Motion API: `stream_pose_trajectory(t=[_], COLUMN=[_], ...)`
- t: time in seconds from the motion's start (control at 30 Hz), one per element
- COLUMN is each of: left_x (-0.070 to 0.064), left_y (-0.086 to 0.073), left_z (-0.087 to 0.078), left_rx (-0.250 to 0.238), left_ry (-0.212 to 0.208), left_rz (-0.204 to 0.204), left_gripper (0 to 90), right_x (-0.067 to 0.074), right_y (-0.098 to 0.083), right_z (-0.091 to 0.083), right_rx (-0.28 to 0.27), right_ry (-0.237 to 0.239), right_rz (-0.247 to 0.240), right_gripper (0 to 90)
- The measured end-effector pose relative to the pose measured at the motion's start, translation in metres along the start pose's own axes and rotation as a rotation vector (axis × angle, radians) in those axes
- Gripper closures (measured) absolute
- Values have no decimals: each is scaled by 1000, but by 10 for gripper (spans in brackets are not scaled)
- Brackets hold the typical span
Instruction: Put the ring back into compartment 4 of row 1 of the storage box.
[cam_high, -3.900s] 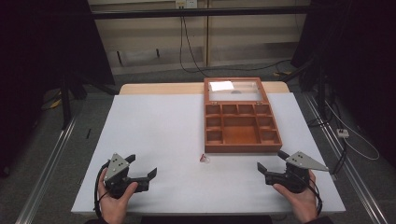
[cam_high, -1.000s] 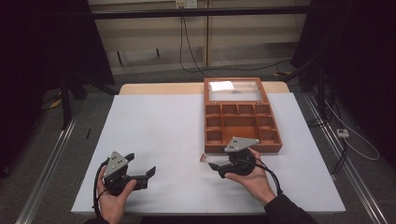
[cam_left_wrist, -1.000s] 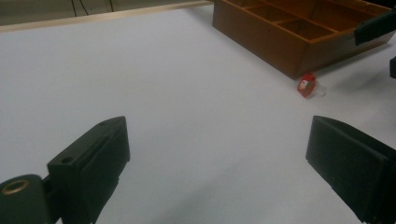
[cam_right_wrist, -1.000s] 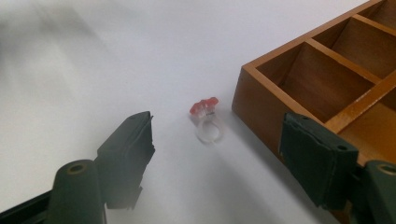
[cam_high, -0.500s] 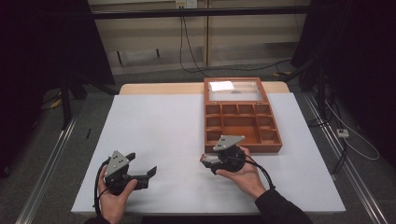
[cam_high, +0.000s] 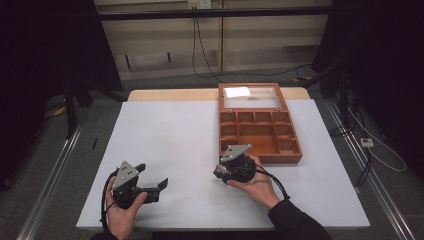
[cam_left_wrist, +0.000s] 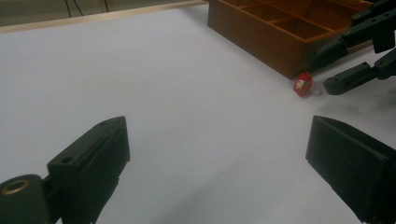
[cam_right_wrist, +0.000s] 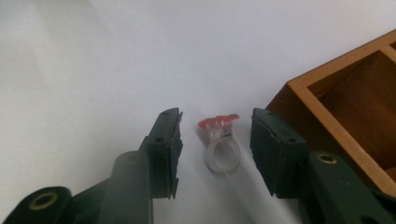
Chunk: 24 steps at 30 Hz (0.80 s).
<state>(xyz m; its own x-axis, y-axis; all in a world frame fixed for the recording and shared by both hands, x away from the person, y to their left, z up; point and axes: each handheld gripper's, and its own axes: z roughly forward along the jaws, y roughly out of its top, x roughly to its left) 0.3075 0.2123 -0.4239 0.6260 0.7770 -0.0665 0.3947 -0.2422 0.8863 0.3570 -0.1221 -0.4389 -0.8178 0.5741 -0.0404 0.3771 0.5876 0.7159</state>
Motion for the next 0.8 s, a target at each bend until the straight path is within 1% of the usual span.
stream_pose_trajectory(t=[0.03,0.17,0.23,0.33,0.47,0.6,0.73,0.8], left_x=[0,0,0,0,0,0,0,0], left_y=[0,0,0,0,0,0,0,0], left_z=[0,0,0,0,1,1,1,1], left_rx=[1,0,-1,7,11,9,12,11], left_ry=[0,0,-3,-2,-1,-2,-2,3], left_rz=[1,0,1,8,0,4,1,7], left_gripper=[63,63,63,63,67,67,67,68], right_x=[0,-2,-2,-1,-4,-5,-6,-6], right_y=[0,0,-1,-1,-1,-3,-3,-3], right_z=[1,2,4,5,8,11,12,13], right_rx=[-3,-10,2,7,9,23,27,28], right_ry=[-2,0,1,1,5,1,9,10], right_rz=[8,3,-5,-1,-6,12,25,27], right_gripper=[552,586,596,602,621,596,608,629])
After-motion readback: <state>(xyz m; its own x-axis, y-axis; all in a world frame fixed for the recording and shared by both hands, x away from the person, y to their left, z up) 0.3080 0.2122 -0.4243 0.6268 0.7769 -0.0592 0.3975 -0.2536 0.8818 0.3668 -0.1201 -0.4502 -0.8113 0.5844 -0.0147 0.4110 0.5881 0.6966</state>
